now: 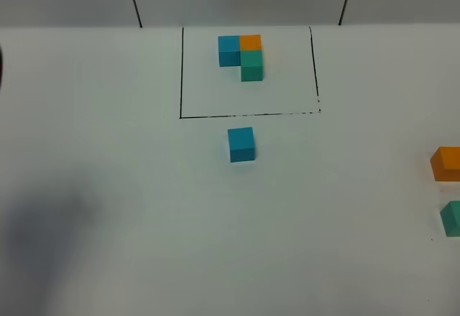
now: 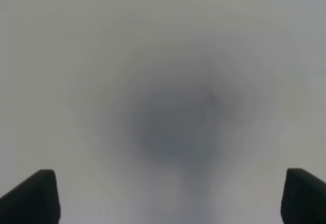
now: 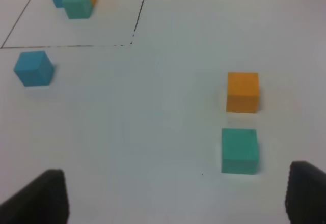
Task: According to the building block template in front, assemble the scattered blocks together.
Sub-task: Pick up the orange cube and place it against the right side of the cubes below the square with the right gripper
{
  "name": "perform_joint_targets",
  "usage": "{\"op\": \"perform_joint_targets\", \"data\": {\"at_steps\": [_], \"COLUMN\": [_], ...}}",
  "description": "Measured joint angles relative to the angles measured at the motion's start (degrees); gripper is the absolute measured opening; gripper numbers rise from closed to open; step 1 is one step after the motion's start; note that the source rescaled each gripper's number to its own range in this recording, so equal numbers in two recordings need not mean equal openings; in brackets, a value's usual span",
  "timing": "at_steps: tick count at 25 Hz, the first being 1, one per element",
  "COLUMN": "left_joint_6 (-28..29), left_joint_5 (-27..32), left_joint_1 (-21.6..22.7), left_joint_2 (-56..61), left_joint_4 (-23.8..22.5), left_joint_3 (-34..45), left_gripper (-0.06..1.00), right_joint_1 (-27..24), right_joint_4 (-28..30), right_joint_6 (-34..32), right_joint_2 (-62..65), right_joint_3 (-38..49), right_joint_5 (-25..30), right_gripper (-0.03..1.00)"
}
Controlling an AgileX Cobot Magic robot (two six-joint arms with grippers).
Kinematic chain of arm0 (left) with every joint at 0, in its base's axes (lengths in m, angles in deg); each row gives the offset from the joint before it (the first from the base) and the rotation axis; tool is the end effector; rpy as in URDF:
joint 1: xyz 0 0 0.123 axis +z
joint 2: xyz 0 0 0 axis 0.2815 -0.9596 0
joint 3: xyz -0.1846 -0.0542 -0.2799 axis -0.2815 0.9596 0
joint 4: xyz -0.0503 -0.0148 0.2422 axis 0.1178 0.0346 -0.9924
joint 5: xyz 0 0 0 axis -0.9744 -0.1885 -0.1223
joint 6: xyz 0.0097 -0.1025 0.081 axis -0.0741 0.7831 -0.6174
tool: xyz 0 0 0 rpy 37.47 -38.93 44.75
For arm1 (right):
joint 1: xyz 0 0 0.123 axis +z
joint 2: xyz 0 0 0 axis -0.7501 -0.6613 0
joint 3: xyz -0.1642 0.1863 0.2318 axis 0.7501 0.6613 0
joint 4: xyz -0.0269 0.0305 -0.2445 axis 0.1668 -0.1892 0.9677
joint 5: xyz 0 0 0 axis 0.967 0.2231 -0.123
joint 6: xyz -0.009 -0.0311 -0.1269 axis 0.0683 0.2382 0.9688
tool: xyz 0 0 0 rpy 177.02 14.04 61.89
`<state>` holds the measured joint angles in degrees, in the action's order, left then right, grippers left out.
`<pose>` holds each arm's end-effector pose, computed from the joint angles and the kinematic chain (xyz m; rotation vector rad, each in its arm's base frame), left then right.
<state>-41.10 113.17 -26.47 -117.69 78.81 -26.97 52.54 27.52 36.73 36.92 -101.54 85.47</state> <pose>0.1571 -0.0162 0.3648 0.1424 2.5359 0.0306 -0.0280 0.0014 0.2571 0.0136 2.0316 0.1310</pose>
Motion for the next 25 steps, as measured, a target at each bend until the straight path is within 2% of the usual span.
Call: {"op": "perform_joint_targets", "data": {"at_steps": [5,8,14,16,22,25], "left_joint_6": [0.9,-0.5,-8.5,-10.8,-12.2,-12.2], "left_joint_5": [-0.7,-1.3,-4.4,-4.9,-5.2,-3.3], "left_joint_1": [0.0,0.0,0.0,0.0,0.0,0.0], "left_joint_2": [14.1,22.1,38.6,43.3,54.4,56.0], "left_joint_4": [0.7,2.9,13.7,15.2,15.7,15.3], "left_joint_3": [9.7,13.6,21.3,24.0,26.5,26.8], "left_gripper": [0.84,0.84,0.83,0.83,0.83,0.83], "right_joint_1": [0.0,0.0,0.0,0.0,0.0,0.0], "right_joint_4": [0.0,0.0,0.0,0.0,0.0,0.0], "right_joint_6": [-0.1,-0.1,-0.1,-0.1,-0.2,-0.3], "right_joint_2": [0.0,0.0,0.0,0.0,0.0,0.0], "right_joint_3": [0.0,0.0,0.0,0.0,0.0,0.0], "right_joint_5": [0.0,0.0,0.0,0.0,0.0,0.0], "right_gripper": [0.73,0.73,0.73,0.73,0.73,0.73]}}
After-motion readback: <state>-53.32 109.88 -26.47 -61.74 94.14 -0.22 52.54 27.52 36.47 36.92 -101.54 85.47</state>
